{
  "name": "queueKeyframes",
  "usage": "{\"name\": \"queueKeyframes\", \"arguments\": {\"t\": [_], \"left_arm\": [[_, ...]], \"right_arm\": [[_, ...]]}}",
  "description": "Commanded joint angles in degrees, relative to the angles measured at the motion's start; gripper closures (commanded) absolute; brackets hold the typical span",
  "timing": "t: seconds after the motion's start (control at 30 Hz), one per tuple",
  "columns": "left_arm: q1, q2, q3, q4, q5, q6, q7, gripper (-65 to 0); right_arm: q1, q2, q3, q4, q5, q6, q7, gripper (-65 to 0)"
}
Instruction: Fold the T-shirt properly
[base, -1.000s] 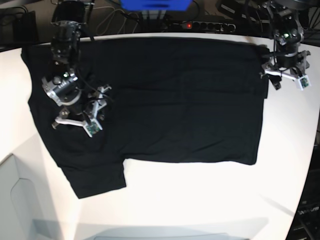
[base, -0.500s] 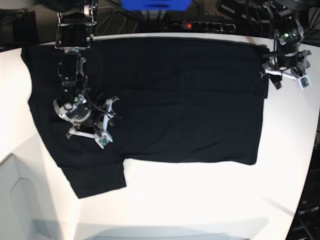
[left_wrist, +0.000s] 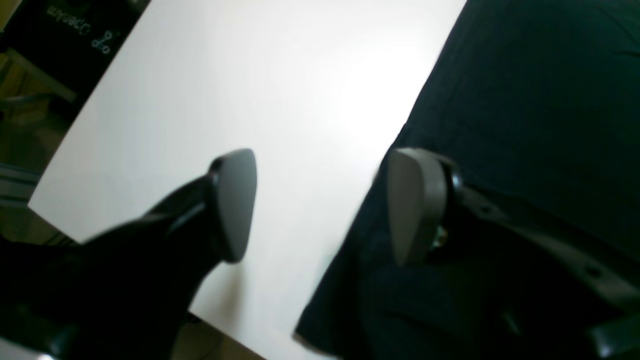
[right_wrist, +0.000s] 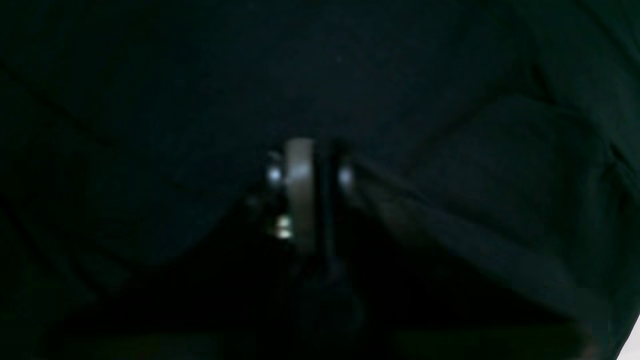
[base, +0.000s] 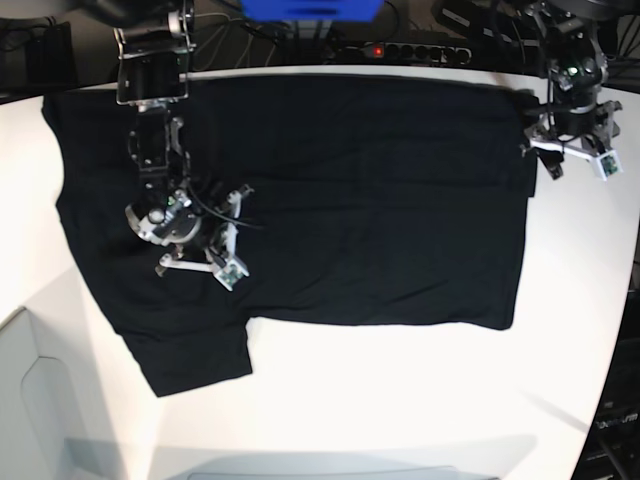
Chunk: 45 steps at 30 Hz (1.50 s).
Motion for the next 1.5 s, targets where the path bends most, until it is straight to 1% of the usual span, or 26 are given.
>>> {"name": "queueKeyframes", "arguments": {"t": [0.0,0.2,0.37,0.43,0.5,0.57,0.67,0.73,0.8,0.97,1.07,1.1,1.13,1.3,1.37,1.4,1.47], "left_arm": [[0.01,-0.84,-0.43,0.9,0.17,0.29,-1.14,-40.3],[0.01,-0.84,-0.43,0.9,0.17,0.29,-1.14,-40.3],[0.01,-0.84,-0.43,0.9,0.17,0.29,-1.14,-40.3],[0.01,-0.84,-0.43,0.9,0.17,0.29,-1.14,-40.3],[0.01,-0.84,-0.43,0.9,0.17,0.29,-1.14,-40.3],[0.01,-0.84,-0.43,0.9,0.17,0.29,-1.14,-40.3],[0.01,-0.84,-0.43,0.9,0.17,0.29,-1.14,-40.3],[0.01,-0.76,-0.43,0.9,0.17,0.29,-1.14,-40.3],[0.01,-0.76,-0.43,0.9,0.17,0.29,-1.14,-40.3],[0.01,-0.93,-0.43,0.9,0.17,0.29,-1.14,-40.3],[0.01,-0.93,-0.43,0.9,0.17,0.29,-1.14,-40.3],[0.01,-0.93,-0.43,0.9,0.17,0.29,-1.14,-40.3],[0.01,-0.93,-0.43,0.9,0.17,0.29,-1.14,-40.3],[0.01,-0.93,-0.43,0.9,0.17,0.29,-1.14,-40.4],[0.01,-0.93,-0.43,0.9,0.17,0.29,-1.14,-40.4],[0.01,-0.76,-0.43,0.9,0.17,0.29,-1.14,-40.4],[0.45,-0.67,-0.43,0.9,0.17,0.29,-1.14,-40.4]], "right_arm": [[1.17,0.03,-0.02,1.19,0.47,-0.29,0.74,0.0],[1.61,-0.06,-0.02,3.82,0.47,-0.29,0.74,0.0],[1.88,-2.17,-0.11,9.36,0.47,-0.29,0.74,0.0],[1.96,-3.49,-0.11,10.33,0.47,-0.29,0.74,0.0],[1.96,-4.11,-0.2,10.42,0.47,-0.29,0.74,0.0],[2.23,-4.11,-1.43,9.89,0.47,-0.29,0.65,0.0],[2.31,-3.4,-5.65,7.52,0.38,-0.29,0.39,0.0],[2.31,-1.73,-8.11,6.2,0.38,-0.29,0.21,0.0],[2.31,-1.12,-10.31,4.88,0.38,-0.29,0.3,0.0],[3.11,-1.12,-10.66,4.79,0.29,-0.29,0.65,0.0],[4.07,-1.12,-10.66,4.88,0.29,-0.29,0.03,-4.8],[4.25,-0.59,-10.66,4.88,0.29,-0.29,0.03,-6.7],[4.25,-0.15,-10.57,4.88,0.29,-0.29,0.39,-9.3],[5.13,0.03,-10.22,6.11,0.29,-0.29,0.65,-22.3],[4.86,0.03,-6.79,8.92,0.29,-0.29,0.39,-26.5],[4.51,-0.24,-3.8,11.21,0.29,-0.29,0.39,-28.0],[3.72,0.03,1.47,15.87,0.29,-0.29,0.03,-29.6]]}}
